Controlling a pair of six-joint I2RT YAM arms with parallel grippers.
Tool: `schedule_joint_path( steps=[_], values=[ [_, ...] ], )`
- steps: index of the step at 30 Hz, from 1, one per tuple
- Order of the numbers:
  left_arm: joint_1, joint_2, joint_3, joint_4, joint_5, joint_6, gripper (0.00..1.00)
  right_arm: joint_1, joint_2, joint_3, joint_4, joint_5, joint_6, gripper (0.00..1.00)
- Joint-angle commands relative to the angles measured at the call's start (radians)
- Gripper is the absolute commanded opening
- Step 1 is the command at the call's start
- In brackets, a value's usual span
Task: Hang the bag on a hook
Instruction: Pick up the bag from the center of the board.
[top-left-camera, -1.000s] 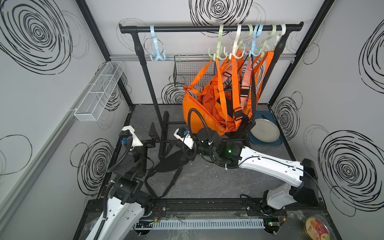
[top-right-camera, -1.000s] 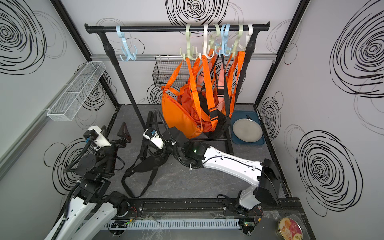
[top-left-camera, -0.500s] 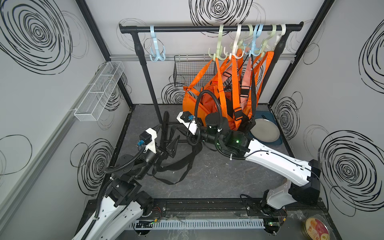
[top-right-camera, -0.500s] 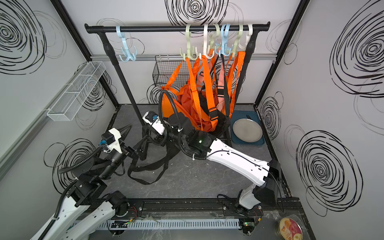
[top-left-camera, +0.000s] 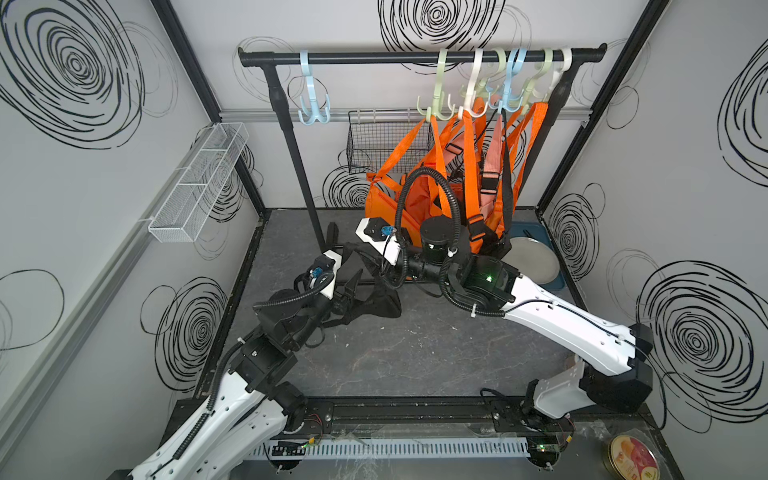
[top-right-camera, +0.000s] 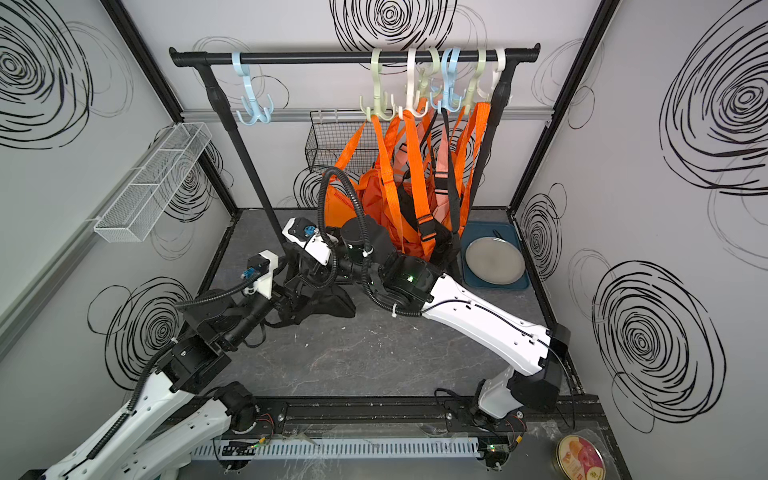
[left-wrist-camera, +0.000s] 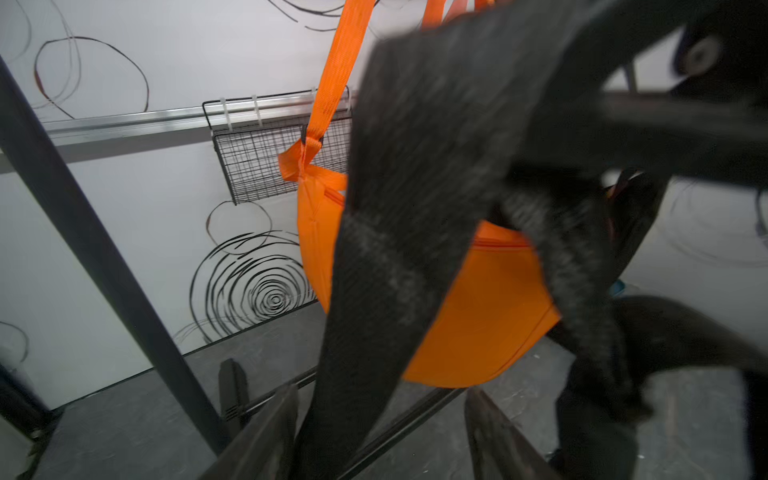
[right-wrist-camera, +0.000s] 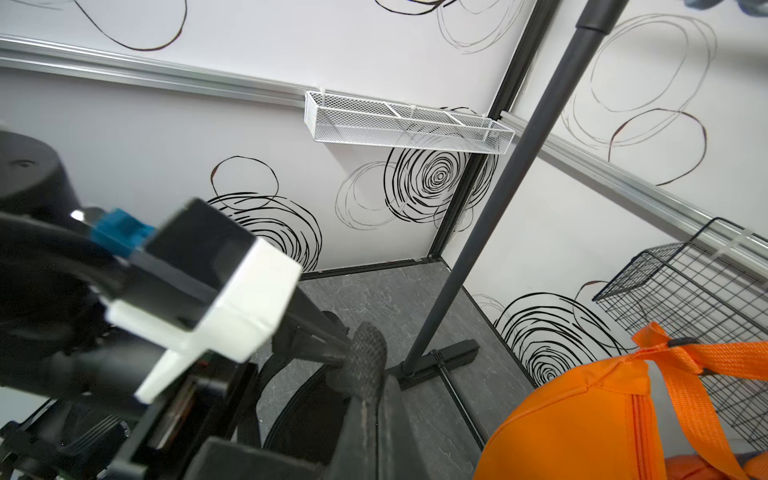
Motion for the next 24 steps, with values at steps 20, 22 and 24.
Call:
schedule_joint_path(
  steps=[20, 22, 24],
  values=[
    [0.115, 0.024, 0.051, 0.069, 0.009, -0.018, 0.25, -0.073, -0.068, 0.117, -0.061, -0.153, -0.051, 0.00],
    [0.114, 0.023, 0.060, 0.062, -0.010, -0.012, 0.15, -0.097, -0.060, 0.148, -0.052, -0.184, -0.036, 0.00],
    [0.115, 0.034, 0.075, 0.051, -0.038, -0.008, 0.03, -0.124, -0.041, 0.197, -0.049, -0.229, -0.014, 0.00]
  ],
)
